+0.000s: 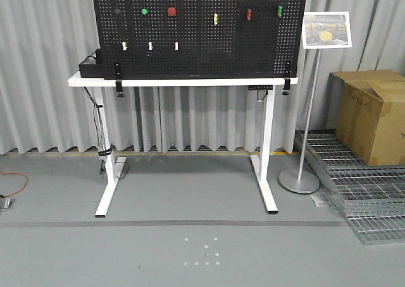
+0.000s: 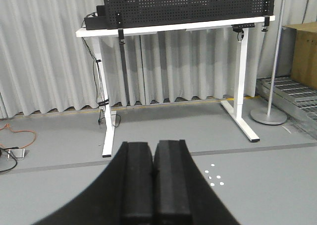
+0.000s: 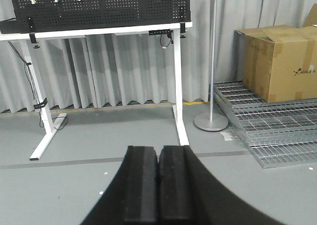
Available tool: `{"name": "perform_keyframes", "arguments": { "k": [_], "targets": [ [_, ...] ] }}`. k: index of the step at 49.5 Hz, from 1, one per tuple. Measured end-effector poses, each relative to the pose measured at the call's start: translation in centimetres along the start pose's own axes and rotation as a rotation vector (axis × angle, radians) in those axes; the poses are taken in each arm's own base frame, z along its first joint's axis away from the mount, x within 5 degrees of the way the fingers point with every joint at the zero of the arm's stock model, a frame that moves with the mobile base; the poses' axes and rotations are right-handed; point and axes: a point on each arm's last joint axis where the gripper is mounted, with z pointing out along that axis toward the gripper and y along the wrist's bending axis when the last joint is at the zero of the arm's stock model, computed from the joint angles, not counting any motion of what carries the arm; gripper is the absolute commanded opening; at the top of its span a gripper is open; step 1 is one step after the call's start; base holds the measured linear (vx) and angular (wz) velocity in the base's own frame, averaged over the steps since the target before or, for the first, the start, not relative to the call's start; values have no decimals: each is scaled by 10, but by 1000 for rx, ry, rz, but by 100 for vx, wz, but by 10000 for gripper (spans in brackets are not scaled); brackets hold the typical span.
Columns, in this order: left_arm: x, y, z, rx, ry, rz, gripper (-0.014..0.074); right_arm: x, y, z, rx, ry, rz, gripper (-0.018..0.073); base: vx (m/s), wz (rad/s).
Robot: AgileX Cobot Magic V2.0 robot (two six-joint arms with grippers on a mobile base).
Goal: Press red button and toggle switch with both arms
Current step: 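Drive the base forward up to the black pegboard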
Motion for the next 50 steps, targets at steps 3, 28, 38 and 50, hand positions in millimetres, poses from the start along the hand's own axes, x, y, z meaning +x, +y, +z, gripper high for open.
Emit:
{"name": "perform_keyframes", "arguments": {
  "k": [3,28,38,50],
  "targets": [
    [0,0,0,0,0,0,2,0,0,0,0,0,0,-3,0,0],
    [0,0,0,0,0,0,2,0,0,0,0,0,0,-3,1,1],
    [0,0,0,0,0,0,2,0,0,0,0,0,0,-3,10,4],
    [0,0,0,0,0,0,2,0,0,0,0,0,0,-3,29,-4]
  ]
}}
